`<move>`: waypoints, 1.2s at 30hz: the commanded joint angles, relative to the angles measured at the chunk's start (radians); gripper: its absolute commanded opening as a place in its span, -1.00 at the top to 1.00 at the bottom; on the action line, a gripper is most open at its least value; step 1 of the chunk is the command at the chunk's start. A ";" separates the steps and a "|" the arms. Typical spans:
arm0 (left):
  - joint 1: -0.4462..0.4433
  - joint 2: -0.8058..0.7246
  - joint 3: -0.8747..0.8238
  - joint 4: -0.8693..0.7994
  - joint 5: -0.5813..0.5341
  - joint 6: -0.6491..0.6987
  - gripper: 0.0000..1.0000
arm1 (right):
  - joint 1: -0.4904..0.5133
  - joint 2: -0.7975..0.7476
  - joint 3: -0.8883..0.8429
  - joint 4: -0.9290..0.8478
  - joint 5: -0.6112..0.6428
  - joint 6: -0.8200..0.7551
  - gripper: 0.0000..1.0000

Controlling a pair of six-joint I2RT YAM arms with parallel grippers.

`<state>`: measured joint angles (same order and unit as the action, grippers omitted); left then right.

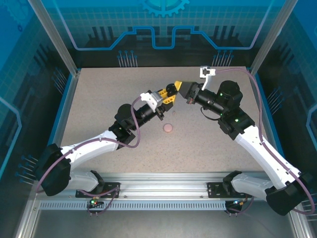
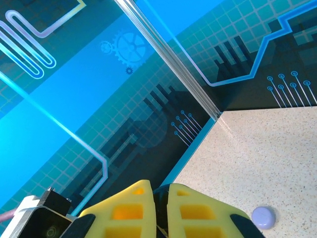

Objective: Insert wireless bluetooth earbuds into charging case

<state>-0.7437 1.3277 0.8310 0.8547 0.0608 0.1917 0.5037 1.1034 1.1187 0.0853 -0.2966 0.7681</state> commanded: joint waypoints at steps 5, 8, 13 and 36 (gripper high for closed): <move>-0.009 0.000 0.043 0.005 0.021 0.021 1.00 | 0.013 -0.042 -0.020 0.001 0.001 0.007 0.83; -0.008 -0.001 0.044 0.006 0.021 0.021 1.00 | 0.013 -0.048 -0.027 -0.008 0.003 0.004 0.84; -0.008 -0.004 0.045 0.005 0.023 0.019 1.00 | 0.013 -0.050 -0.037 -0.024 0.014 -0.007 0.84; -0.008 -0.016 0.041 0.004 0.029 0.020 1.00 | 0.003 -0.016 -0.046 -0.046 0.021 -0.028 0.88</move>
<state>-0.7437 1.3277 0.8417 0.8185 0.0685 0.1925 0.5049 1.0924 1.0859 0.0601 -0.2756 0.7624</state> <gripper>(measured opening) 0.224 0.067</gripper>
